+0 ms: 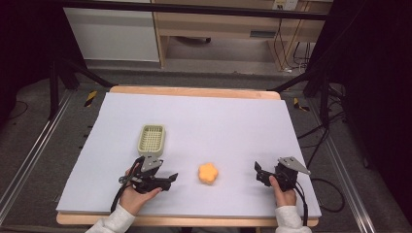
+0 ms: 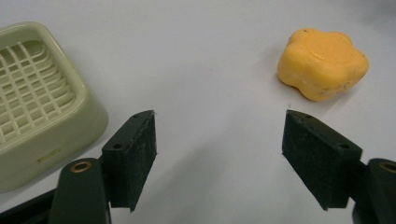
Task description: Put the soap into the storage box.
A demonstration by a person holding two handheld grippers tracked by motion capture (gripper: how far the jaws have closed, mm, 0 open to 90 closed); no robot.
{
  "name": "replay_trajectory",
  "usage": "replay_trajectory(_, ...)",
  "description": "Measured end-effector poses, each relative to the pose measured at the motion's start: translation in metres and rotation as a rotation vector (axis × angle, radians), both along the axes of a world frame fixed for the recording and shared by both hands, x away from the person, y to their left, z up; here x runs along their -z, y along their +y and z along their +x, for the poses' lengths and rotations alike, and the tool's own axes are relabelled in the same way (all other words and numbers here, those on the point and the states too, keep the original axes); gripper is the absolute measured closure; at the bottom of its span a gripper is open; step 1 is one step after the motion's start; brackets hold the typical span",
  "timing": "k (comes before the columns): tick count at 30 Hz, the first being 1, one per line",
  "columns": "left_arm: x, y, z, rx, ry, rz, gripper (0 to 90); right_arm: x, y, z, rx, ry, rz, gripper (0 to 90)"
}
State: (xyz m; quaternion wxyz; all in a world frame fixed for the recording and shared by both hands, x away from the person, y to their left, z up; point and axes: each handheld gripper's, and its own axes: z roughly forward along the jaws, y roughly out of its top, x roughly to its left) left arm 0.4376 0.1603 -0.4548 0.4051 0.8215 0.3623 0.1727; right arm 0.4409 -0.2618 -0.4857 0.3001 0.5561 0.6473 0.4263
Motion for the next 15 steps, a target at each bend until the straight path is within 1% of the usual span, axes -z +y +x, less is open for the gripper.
replay_trajectory(8,-0.002,-0.011,0.002,0.011,0.003,0.001,25.1,0.0,0.0,0.0,0.0,0.001,0.0,3.0)
replay_trajectory(9,-0.002,-0.015,0.003,0.019,0.004,0.006,25.0,0.0,0.0,0.0,-0.001,0.0,-0.002,3.0)
replay_trajectory(11,-0.002,-0.016,0.003,0.024,0.005,0.01,24.9,0.0,0.0,0.0,-0.001,0.0,-0.002,3.0)
replay_trajectory(15,-0.004,-0.021,0.004,0.031,0.004,0.004,24.7,0.0,0.0,0.0,-0.002,0.0,-0.005,3.0)
